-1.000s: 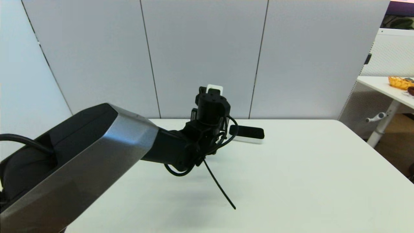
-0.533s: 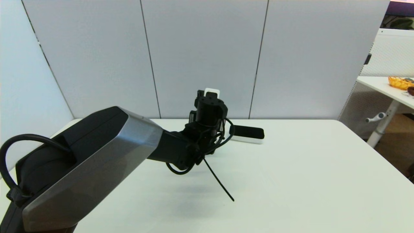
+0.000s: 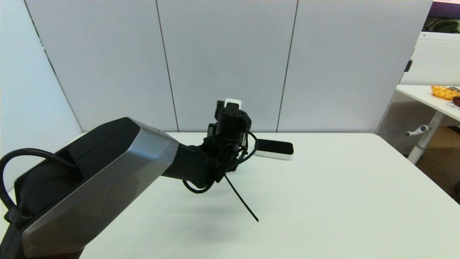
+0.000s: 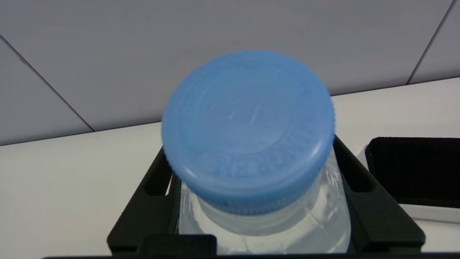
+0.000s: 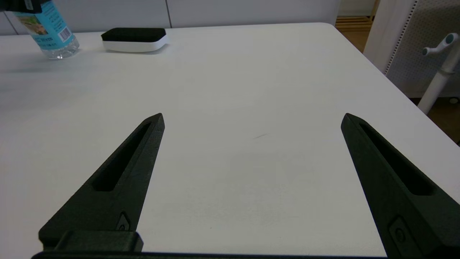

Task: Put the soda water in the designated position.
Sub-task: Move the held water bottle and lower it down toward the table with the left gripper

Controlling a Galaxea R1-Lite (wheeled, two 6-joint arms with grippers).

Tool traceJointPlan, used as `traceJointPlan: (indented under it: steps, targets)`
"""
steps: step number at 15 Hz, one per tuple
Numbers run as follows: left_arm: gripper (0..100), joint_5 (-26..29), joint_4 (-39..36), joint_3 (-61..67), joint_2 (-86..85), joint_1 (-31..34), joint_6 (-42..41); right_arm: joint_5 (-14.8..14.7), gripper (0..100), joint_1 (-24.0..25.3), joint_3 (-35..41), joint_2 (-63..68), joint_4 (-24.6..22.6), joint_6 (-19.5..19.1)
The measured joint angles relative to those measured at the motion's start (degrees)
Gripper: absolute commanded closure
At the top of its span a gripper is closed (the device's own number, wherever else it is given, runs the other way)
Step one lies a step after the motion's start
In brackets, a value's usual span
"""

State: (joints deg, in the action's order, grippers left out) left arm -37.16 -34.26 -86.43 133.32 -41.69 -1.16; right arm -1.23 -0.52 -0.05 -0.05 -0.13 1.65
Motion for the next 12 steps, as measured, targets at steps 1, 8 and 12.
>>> traceJointPlan:
  steps: [1,8,12]
  targets:
    - [100,0.0,0.5,0.0,-0.1,0.1,0.1,0.0,0,0.0,0.0,0.0,0.0,0.0]
    - [100,0.0,2.1,0.2,-0.8,0.7,1.2,0.0,0,0.0,0.0,0.0,0.0,0.0]
    - [100,-0.5,2.1,0.3,-0.9,0.7,1.3,0.0,0,0.0,0.0,0.0,0.0,0.0]
